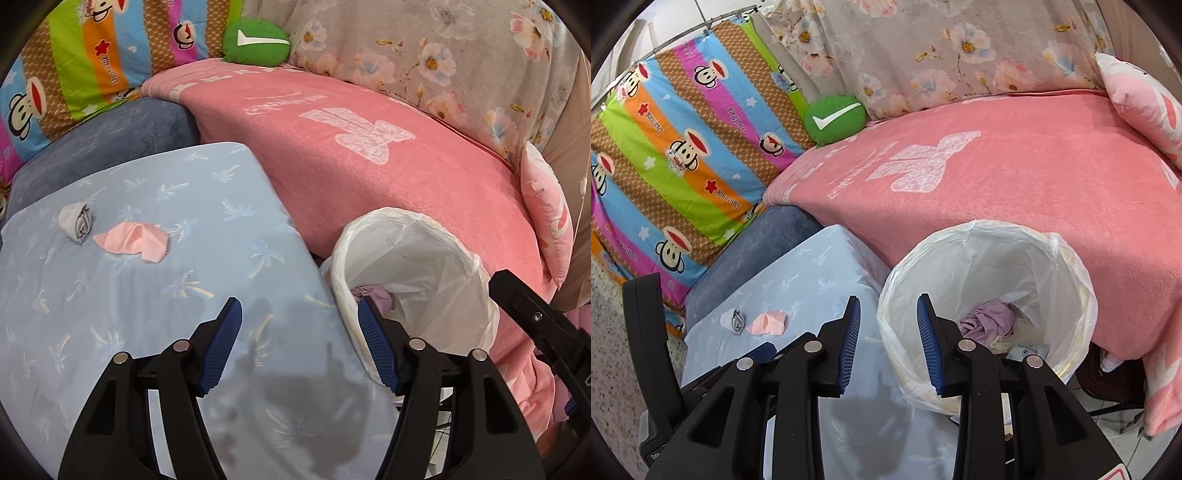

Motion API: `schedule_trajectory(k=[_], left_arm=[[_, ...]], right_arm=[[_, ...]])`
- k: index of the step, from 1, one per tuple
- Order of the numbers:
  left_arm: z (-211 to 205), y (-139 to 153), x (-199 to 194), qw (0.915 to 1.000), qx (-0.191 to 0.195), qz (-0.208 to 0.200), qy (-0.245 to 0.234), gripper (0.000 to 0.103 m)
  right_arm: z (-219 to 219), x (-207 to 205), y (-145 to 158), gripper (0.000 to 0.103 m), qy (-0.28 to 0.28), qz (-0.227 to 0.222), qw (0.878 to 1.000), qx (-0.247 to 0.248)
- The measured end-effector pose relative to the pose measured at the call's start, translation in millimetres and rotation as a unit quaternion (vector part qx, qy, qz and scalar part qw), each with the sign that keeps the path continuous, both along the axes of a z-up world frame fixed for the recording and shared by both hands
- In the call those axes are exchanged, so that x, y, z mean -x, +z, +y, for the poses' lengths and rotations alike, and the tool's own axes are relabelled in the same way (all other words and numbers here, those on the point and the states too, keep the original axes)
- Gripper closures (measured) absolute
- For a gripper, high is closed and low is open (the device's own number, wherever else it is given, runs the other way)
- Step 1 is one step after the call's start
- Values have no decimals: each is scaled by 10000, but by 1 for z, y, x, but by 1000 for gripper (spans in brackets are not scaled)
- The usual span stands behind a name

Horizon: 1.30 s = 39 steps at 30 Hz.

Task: Collect trash
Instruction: 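Move both tools back to the grey sock and pink cloth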

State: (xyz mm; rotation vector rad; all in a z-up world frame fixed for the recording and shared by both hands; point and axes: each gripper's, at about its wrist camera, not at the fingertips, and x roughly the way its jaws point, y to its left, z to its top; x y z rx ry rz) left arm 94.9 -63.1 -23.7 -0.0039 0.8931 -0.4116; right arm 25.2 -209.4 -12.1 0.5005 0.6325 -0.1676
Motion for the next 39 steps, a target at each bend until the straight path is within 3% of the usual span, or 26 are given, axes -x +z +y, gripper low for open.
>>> schedule_trajectory(k=[13, 23, 30, 39], left_arm=[[42, -9, -5, 9990, 101, 160, 412, 41], [89, -16, -14, 9962, 23, 182, 857, 41], [130, -23, -23, 9919, -142, 176, 1246, 35], [186, -27, -40, 9842, -312, 160, 1735, 33]], right_arm=[[34, -14, -5, 68, 322, 194, 9991, 180], [75, -32, -12, 61, 660, 437, 9952, 572], [116, -50, -17, 53, 1049, 530, 9903, 742], [164, -86, -31, 52, 1516, 720, 9823, 832]])
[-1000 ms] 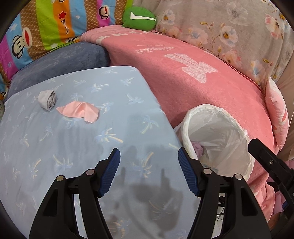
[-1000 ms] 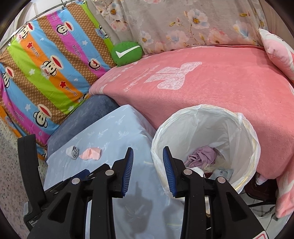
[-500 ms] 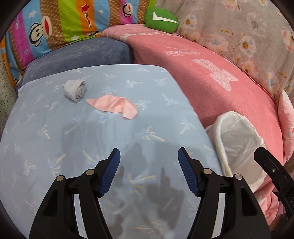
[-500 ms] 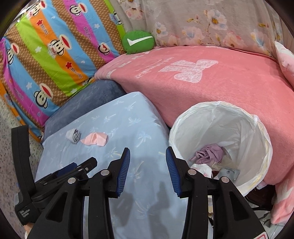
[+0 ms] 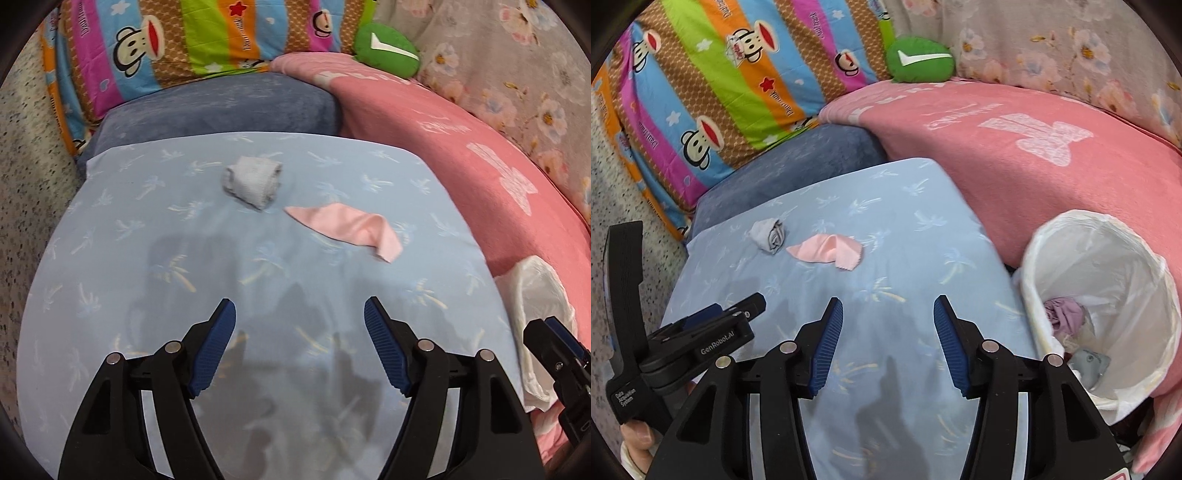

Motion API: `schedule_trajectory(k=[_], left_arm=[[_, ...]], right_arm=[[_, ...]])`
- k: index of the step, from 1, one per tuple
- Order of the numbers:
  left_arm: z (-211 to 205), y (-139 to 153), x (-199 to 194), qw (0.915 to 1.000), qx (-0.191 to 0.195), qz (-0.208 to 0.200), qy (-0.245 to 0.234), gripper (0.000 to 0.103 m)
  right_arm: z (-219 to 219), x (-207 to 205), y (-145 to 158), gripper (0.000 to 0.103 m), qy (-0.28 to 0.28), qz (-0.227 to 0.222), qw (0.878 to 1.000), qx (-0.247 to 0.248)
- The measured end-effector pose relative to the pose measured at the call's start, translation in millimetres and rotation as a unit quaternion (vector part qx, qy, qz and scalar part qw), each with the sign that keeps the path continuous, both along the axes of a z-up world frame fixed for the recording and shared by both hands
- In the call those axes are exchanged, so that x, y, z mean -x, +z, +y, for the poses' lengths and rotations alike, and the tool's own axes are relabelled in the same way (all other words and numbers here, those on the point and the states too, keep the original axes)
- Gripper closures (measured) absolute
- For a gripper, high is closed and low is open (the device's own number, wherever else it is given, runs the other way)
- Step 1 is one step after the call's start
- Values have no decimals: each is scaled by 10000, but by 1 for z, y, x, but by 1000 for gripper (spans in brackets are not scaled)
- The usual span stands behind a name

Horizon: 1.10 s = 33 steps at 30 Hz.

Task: Collect trash
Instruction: 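Move both tools back to the grey sock and pink cloth, then grasp the grey sock with the left tool while the right tool grasps the pink cloth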

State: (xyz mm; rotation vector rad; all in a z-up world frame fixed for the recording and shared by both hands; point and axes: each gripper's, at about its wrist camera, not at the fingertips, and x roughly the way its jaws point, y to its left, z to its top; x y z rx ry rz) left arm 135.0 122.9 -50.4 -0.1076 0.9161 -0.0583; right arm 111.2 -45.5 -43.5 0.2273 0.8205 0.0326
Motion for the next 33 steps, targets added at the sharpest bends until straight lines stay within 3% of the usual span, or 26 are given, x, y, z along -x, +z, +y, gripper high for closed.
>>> schedule_trajectory(k=[11, 21, 33], left_arm=[[39, -3, -42, 9991, -155, -35, 385, 22], [44, -9, -90, 9983, -185, -84, 541, 21], [44, -29, -134, 9983, -153, -30, 554, 21]], right_arm=[[41, -63, -17, 47, 253, 158, 9995, -79], [71, -118, -33, 47, 449, 225, 9987, 62], [71, -162, -68, 47, 296, 494, 9983, 49]])
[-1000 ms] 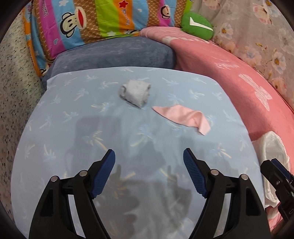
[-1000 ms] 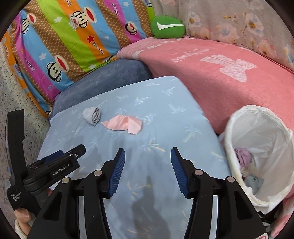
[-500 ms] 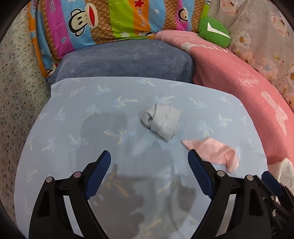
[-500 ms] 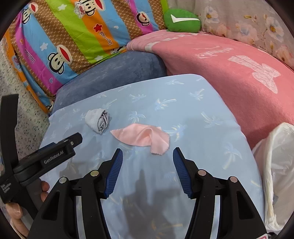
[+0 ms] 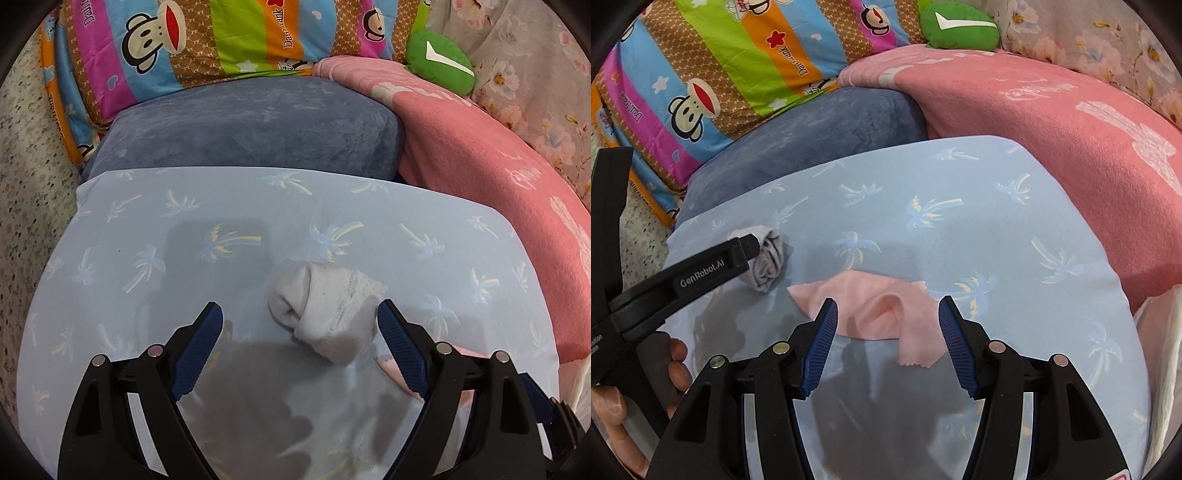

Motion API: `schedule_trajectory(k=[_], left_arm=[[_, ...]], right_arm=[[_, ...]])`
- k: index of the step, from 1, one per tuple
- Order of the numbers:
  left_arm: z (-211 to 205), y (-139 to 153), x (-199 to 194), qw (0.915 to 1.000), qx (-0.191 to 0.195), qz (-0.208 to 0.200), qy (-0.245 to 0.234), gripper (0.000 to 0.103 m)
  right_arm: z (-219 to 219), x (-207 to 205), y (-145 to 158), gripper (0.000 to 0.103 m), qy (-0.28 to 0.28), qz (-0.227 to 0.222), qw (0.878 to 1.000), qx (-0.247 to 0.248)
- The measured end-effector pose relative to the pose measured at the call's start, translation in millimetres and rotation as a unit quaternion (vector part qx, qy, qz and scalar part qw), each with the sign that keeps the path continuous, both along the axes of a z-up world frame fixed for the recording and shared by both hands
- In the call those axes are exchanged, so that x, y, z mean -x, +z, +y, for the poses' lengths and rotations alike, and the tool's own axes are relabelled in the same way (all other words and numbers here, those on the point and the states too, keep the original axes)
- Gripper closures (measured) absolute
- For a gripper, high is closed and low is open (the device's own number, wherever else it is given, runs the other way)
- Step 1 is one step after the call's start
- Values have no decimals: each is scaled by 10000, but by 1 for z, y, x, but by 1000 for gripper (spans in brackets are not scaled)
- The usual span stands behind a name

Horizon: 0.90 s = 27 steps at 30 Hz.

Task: Collect trash
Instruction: 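Grasp the grey sock with the left tool while the right tool grasps the pink cloth, then carry sock and cloth over the wastebasket and open both tools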

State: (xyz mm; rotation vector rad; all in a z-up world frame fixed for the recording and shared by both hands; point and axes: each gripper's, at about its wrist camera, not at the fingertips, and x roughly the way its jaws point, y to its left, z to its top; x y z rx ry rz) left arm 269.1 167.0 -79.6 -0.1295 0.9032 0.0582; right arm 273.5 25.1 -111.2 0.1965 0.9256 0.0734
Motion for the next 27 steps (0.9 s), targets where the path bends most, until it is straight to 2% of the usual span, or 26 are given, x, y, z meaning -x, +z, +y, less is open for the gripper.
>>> schedule_trajectory(k=[3, 4, 7, 9, 10, 12, 13, 14, 17, 24, 27], left_arm=[[-2, -5, -3, 10000, 35, 9, -58, 26], [-4, -6, -3, 9999, 79, 22, -118, 32], [-9, -8, -1, 9995, 152, 46, -275, 49], [-13, -8, 1, 9994, 129, 23, -330, 55], [-15, -8, 3, 9992, 117, 7, -375, 61], [-18, -7, 5, 9990, 121, 16, -434, 67], [-18, -7, 7, 9989, 133, 22, -456, 70], [-19, -6, 10, 9988, 143, 29, -474, 71], [-21, -4, 18, 9984, 218, 61, -522, 73], [-37, 1, 52, 9973, 293, 118, -669, 73], [-47, 4, 67, 9966, 297, 131, -757, 73]], right_arm=[[-2, -5, -8, 47, -45, 58, 10000, -12], [-2, -5, -11, 47, -42, 89, 10000, -17], [-1, -6, -18, 55, -53, 168, 9998, 5], [2, -4, -19, 64, -59, 115, 9998, 150], [3, -3, -19, 67, -46, 101, 9997, 208], [4, 0, -20, 84, -14, 121, 9997, 227], [4, 2, -20, 87, 4, 146, 9997, 184], [3, 4, -21, 94, 11, 166, 9998, 133], [-1, 16, -21, 99, -15, 210, 9998, -13], [-13, 54, -17, 100, -170, 249, 9989, -373], [-19, 74, -12, 100, -247, 211, 9987, -383]])
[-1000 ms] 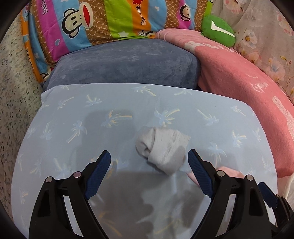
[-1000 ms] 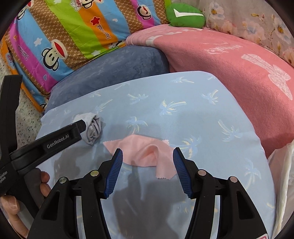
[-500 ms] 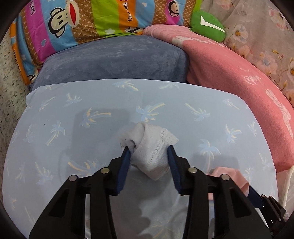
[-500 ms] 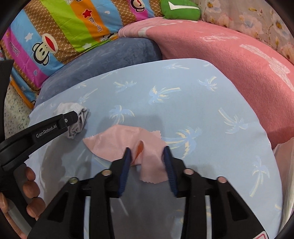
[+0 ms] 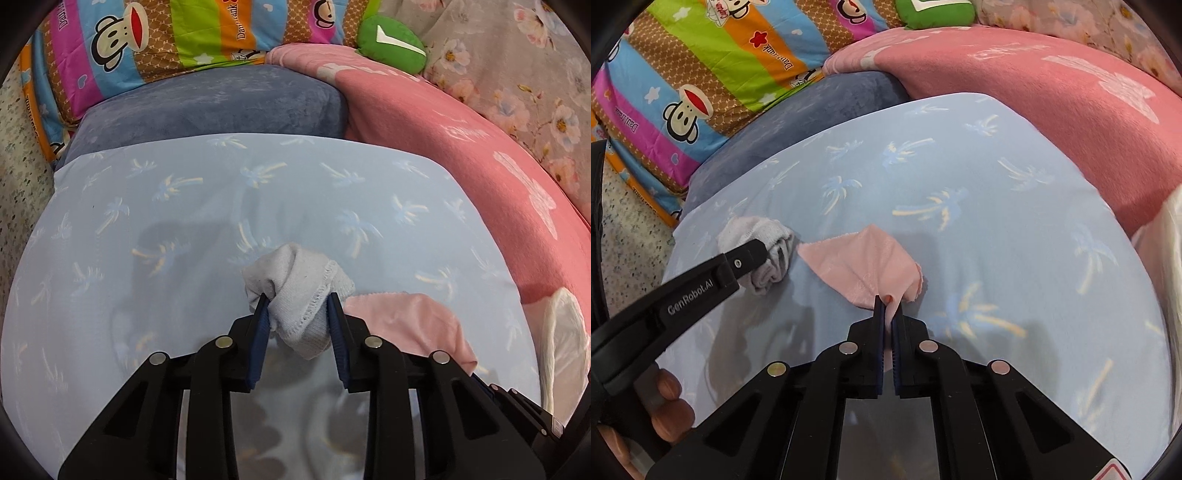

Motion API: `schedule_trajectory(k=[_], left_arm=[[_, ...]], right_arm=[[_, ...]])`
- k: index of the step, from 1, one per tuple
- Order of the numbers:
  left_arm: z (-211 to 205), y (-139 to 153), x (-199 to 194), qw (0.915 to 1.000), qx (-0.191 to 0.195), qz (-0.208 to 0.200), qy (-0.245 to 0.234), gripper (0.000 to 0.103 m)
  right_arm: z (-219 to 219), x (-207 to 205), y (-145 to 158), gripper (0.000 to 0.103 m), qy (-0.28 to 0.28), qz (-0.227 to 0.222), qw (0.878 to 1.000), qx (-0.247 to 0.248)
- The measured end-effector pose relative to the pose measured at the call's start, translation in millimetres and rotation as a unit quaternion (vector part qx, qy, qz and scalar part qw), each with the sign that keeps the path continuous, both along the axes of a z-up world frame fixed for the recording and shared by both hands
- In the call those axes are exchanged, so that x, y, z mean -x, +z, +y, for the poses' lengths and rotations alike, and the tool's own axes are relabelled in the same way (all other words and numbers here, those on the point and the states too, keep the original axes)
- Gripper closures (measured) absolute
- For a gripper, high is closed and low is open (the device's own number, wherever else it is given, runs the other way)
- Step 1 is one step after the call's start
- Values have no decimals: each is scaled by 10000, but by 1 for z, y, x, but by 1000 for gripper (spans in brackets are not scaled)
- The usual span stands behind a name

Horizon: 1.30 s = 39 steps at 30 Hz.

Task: Collect trash
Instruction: 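Carry sock and cloth over the wastebasket and open both tools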

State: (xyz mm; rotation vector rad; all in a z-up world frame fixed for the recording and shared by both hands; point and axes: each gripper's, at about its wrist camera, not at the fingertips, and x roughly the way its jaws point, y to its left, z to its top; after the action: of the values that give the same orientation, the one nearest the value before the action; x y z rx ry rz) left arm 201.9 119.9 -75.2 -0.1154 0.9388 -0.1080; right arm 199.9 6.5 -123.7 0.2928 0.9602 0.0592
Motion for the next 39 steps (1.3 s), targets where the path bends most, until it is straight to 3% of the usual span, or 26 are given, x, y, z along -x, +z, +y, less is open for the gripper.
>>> schedule_trajectory(k=[19, 39], left_arm=[[-74, 22, 81, 9974, 91, -75, -717, 73], [-176, 48, 122, 9851, -65, -367, -1677, 73]], right_arm=[[-88, 111, 52, 100, -748, -513, 9956, -242], [-188, 173, 91, 100, -1605, -1022, 9814, -244]])
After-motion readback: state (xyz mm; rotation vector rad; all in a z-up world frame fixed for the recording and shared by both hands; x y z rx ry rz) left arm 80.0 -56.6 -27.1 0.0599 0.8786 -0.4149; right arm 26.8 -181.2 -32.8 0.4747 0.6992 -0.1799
